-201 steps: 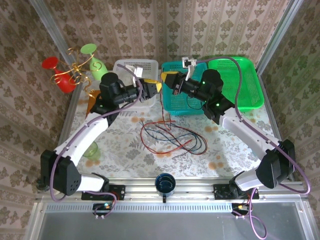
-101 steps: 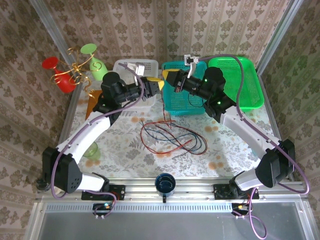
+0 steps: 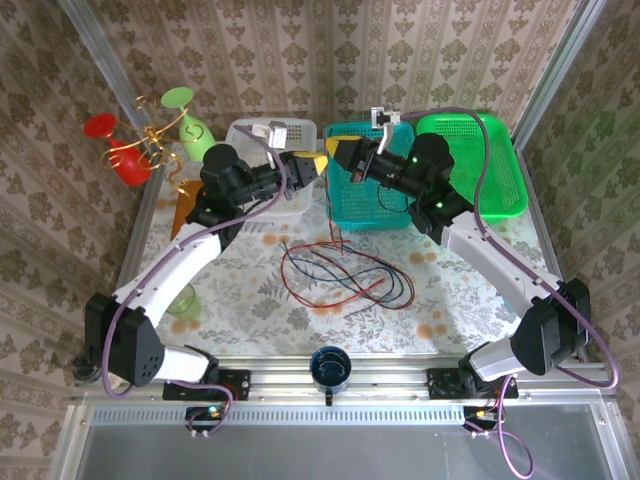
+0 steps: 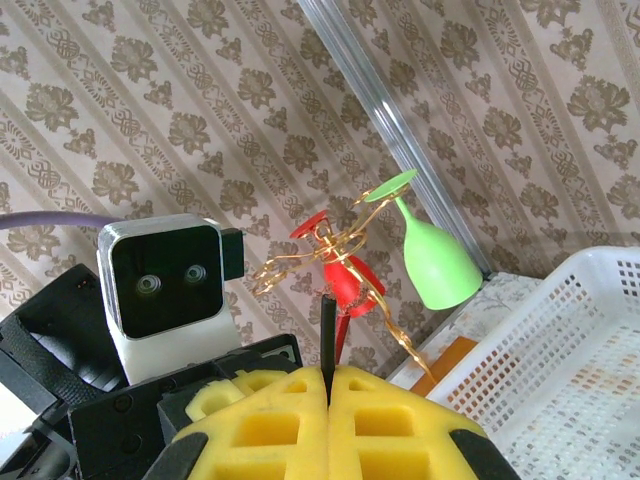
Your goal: Untangle the cables
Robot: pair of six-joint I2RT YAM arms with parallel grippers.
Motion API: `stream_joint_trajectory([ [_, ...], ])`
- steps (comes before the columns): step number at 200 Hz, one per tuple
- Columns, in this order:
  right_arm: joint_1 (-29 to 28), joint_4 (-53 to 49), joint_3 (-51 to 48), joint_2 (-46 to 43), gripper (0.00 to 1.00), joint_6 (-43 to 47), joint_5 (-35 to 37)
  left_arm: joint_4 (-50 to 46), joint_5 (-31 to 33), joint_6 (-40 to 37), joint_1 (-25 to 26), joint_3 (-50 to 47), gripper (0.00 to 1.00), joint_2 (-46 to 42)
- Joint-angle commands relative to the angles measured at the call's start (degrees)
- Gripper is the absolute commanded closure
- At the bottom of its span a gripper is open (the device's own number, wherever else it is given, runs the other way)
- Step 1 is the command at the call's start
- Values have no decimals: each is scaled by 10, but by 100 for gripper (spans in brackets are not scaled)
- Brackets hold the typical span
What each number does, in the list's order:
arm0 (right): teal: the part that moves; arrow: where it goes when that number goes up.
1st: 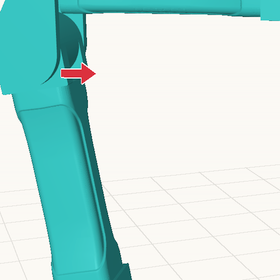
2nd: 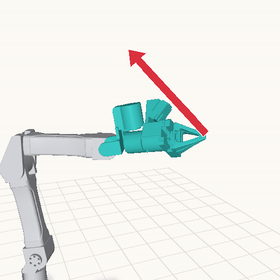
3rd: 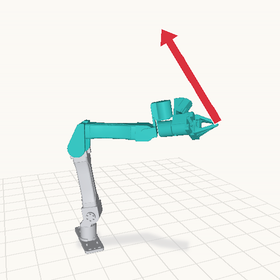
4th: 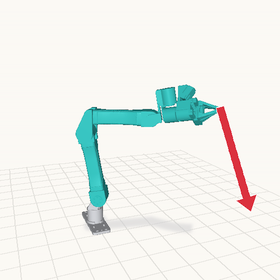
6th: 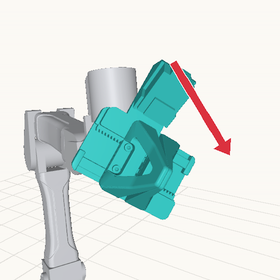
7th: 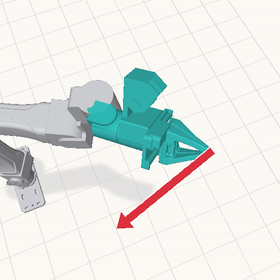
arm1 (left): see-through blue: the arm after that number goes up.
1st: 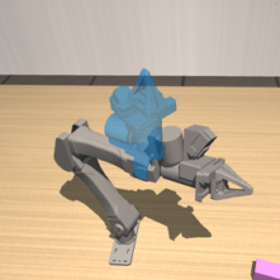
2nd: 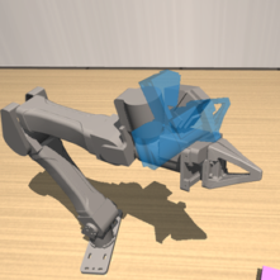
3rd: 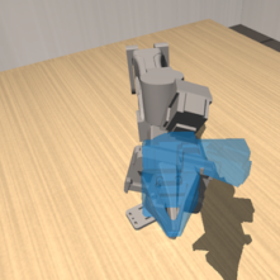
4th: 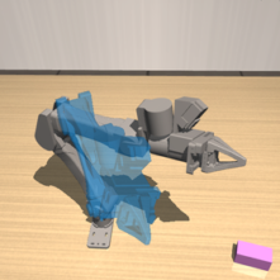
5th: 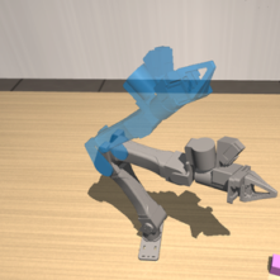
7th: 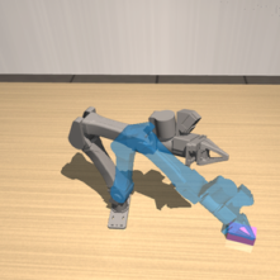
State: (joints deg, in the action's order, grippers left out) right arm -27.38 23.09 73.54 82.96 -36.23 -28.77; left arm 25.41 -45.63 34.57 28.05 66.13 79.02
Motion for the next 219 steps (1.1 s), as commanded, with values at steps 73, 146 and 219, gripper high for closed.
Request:
stream_joint_trajectory([
  [73,15,-17,-26,-28,100,18,29,27,143,-55,-1,-45,100,-51],
  [146,11,-86,-27,-121,100,111,174,-210,356,-258,85,65,100,-113],
  [219,10,-132,-9,-174,100,194,310,-236,541,-311,102,102,100,-119],
])
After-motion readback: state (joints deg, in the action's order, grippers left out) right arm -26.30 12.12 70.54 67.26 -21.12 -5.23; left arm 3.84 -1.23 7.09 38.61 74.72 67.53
